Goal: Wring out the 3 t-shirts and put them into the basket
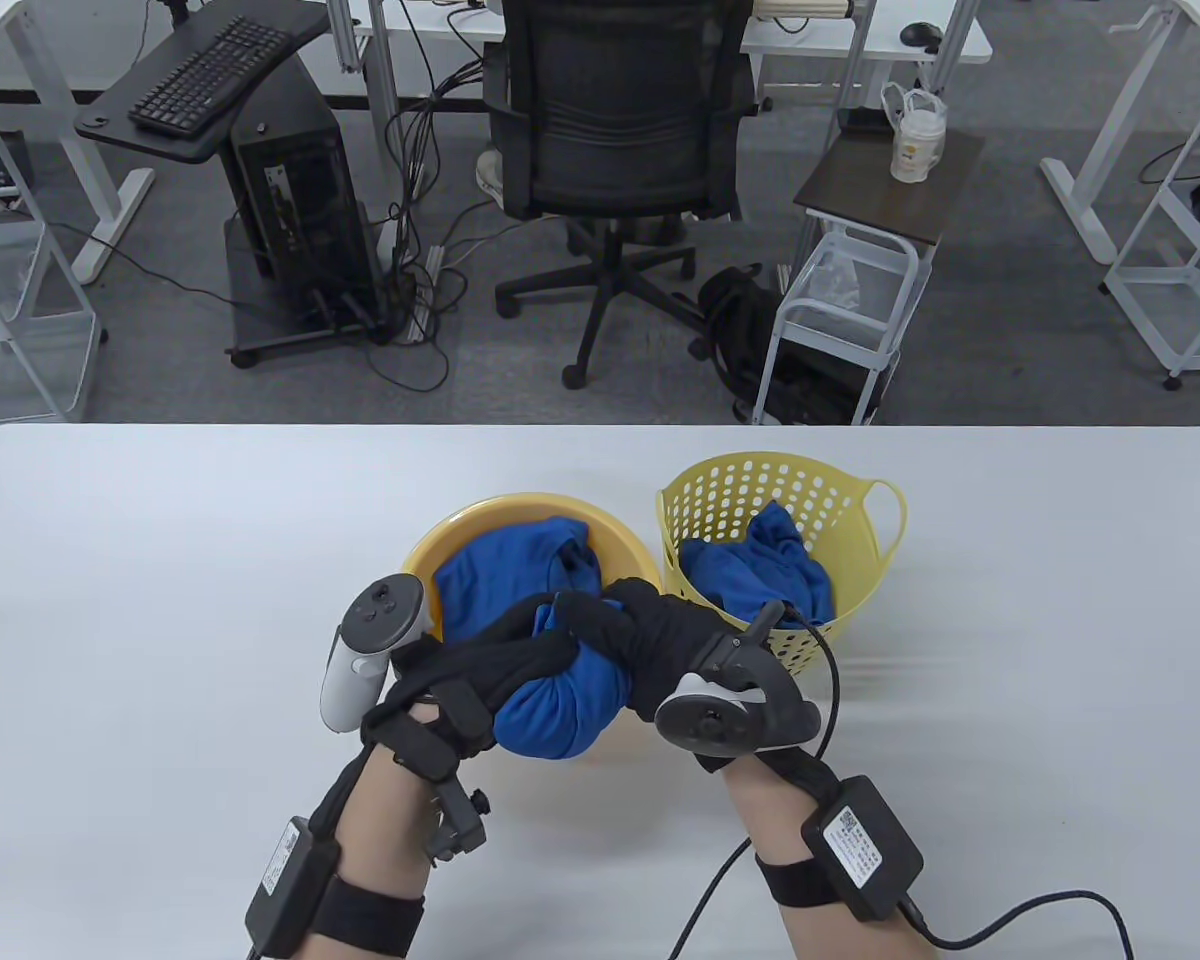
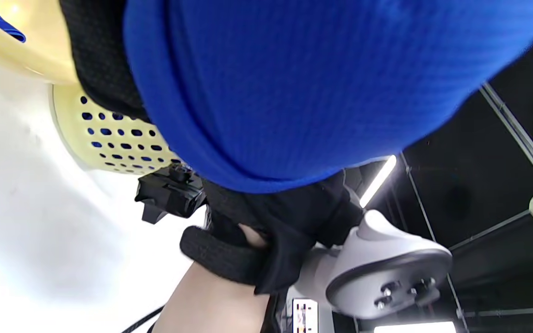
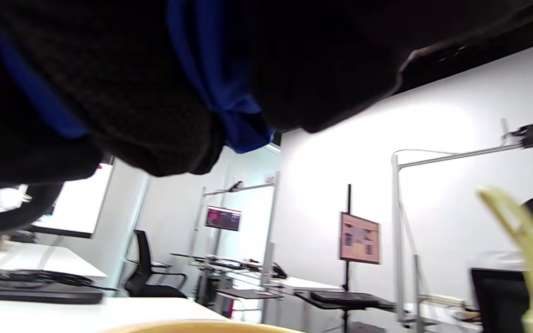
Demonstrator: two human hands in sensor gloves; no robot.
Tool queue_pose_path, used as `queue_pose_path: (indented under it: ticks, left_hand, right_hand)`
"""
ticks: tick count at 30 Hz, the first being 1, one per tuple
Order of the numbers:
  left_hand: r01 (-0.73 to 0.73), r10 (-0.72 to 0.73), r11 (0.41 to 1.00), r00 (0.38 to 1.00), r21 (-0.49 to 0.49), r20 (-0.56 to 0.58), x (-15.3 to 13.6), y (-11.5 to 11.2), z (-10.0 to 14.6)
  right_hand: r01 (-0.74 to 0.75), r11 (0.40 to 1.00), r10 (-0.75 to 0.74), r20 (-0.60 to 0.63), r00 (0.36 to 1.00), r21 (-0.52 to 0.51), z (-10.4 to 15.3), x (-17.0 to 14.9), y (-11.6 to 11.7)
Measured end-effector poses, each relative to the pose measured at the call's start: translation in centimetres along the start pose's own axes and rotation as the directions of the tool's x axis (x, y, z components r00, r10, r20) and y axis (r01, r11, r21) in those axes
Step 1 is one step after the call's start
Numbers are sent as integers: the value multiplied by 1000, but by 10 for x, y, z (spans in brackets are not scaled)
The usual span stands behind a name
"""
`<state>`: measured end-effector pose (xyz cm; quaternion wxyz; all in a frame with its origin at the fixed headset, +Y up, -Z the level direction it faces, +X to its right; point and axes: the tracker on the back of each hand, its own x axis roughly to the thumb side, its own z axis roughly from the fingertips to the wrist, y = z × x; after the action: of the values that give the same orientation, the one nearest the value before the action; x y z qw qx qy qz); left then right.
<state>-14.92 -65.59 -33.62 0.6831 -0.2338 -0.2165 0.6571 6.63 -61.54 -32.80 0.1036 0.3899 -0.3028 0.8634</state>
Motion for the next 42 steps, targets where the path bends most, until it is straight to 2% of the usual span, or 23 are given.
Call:
queue_pose_path:
  ticks: [3, 6, 8, 9, 11, 14, 17, 19, 21, 23, 25, 27, 29, 33, 36, 38, 41, 42]
  left_hand:
    - [97, -102, 991, 994, 94, 50, -1, -4, -3]
    - [87, -91, 995, 991, 41, 95, 2, -12, -7]
    - [155, -157, 988, 982, 23, 106, 5, -19, -8]
    - [235, -237, 971, 966, 38, 104, 9, -25, -8]
    - [356, -360, 933, 928, 52, 95, 13, -34, -10]
    - [458, -463, 886, 881, 73, 94, 17, -49, -12]
    - [603, -623, 774, 779, 193, 66, 21, -59, -13]
    - [707, -730, 656, 683, 264, -17, 18, -64, -14]
    - [740, -762, 605, 645, 294, -55, 12, -64, -17]
    - [772, -794, 551, 602, 317, -86, 8, -63, -19]
    - [802, -848, 468, 526, 371, -69, 6, -61, -19]
    - [831, -904, 369, 425, 416, -48, 8, -62, -19]
    - [848, -933, 287, 353, 444, -71, 9, -63, -17]
    - [847, -943, 234, 317, 478, -99, 20, -71, -10]
    - [838, -968, 115, 216, 533, -131, 39, -87, 2]
    - [848, -971, 107, 200, 519, -127, 46, -91, 6]
    - [867, -964, 222, 265, 446, -36, 48, -92, 6]
    - [864, -964, 229, 266, 448, -19, 48, -94, 6]
  right_hand:
    - [-44, 999, 43, -66, 997, -19, 3, -8, 3]
    - [-80, 996, 75, -120, 990, -36, 5, -14, 0]
    - [-115, 992, 107, -156, 982, -46, 7, -17, -2]
    - [-151, 985, 137, -164, 977, -78, 9, -18, -3]
    - [-171, 983, 156, -177, 972, -73, 9, -20, -5]
    - [-227, 971, 212, -174, 962, -76, 10, -21, -12]
    - [-250, 968, 240, -169, 956, -36, 10, -22, -12]
    - [-285, 958, 287, -173, 942, 33, 8, -21, -5]
    - [-325, 943, 333, -163, 929, 78, 8, -20, 1]
    - [-302, 946, 319, -181, 930, 118, 7, -20, 6]
    - [-264, 953, 290, -201, 935, 150, 5, -21, 5]
    - [-245, 960, 271, -222, 937, 138, 3, -20, 4]
    - [-237, 964, 260, -252, 932, 119, 3, -18, 3]
    - [-167, 980, 196, -339, 920, 112, 1, -16, -3]
    - [-95, 995, 104, -372, 922, 43, 0, -16, -21]
    - [-115, 993, 121, -372, 920, 38, 0, -14, -30]
    - [-167, 984, 177, -348, 921, 58, 0, -12, -40]
    - [-186, 981, 192, -345, 919, 51, 0, -10, -45]
